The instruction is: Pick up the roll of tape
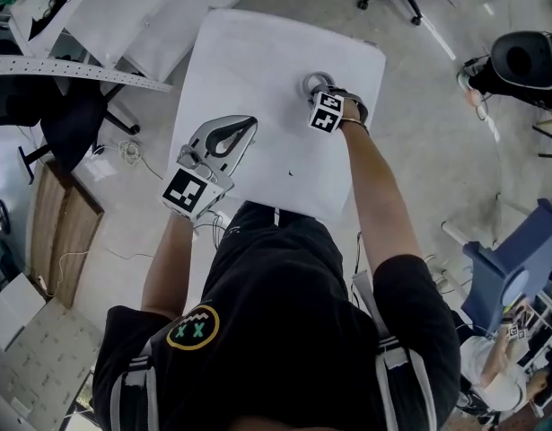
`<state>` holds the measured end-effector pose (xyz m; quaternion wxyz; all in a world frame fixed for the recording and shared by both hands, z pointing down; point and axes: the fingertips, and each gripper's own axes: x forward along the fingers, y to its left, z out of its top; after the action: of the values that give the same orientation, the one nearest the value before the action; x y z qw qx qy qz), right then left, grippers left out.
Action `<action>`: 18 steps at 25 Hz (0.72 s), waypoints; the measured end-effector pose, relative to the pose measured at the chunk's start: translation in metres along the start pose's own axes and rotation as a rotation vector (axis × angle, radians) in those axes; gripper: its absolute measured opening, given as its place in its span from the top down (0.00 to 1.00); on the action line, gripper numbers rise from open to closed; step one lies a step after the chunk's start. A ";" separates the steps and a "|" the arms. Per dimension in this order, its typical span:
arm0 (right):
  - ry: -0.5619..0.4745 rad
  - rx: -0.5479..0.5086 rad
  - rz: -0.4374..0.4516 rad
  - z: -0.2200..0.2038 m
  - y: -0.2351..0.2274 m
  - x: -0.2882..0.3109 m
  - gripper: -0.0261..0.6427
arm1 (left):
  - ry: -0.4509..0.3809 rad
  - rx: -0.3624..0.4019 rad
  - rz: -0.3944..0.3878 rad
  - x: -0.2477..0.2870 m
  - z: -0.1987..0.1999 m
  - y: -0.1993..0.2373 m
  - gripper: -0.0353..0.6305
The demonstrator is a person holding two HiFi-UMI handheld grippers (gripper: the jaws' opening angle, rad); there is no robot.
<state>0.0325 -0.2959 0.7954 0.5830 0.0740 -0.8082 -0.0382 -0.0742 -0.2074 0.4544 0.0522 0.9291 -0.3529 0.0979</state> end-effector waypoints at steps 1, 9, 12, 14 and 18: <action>-0.017 0.018 -0.009 0.003 0.000 -0.005 0.85 | -0.004 0.007 -0.004 0.000 0.001 -0.001 0.92; -0.158 0.128 -0.077 0.031 0.006 -0.055 0.85 | -0.046 0.029 -0.069 0.008 0.014 -0.017 0.92; -0.235 0.183 -0.111 0.041 0.009 -0.082 0.85 | -0.052 0.044 -0.092 0.012 0.016 -0.022 0.92; -0.298 0.238 -0.133 0.048 0.011 -0.103 0.85 | -0.060 0.045 -0.105 0.014 0.018 -0.026 0.92; -0.408 0.310 -0.185 0.063 0.011 -0.144 0.85 | -0.074 0.030 -0.129 0.016 0.022 -0.022 0.92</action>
<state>0.0162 -0.2626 0.6422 0.3838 0.2267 -0.8950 0.0189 -0.0445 -0.2046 0.4359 0.0314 0.9536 -0.2924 0.0651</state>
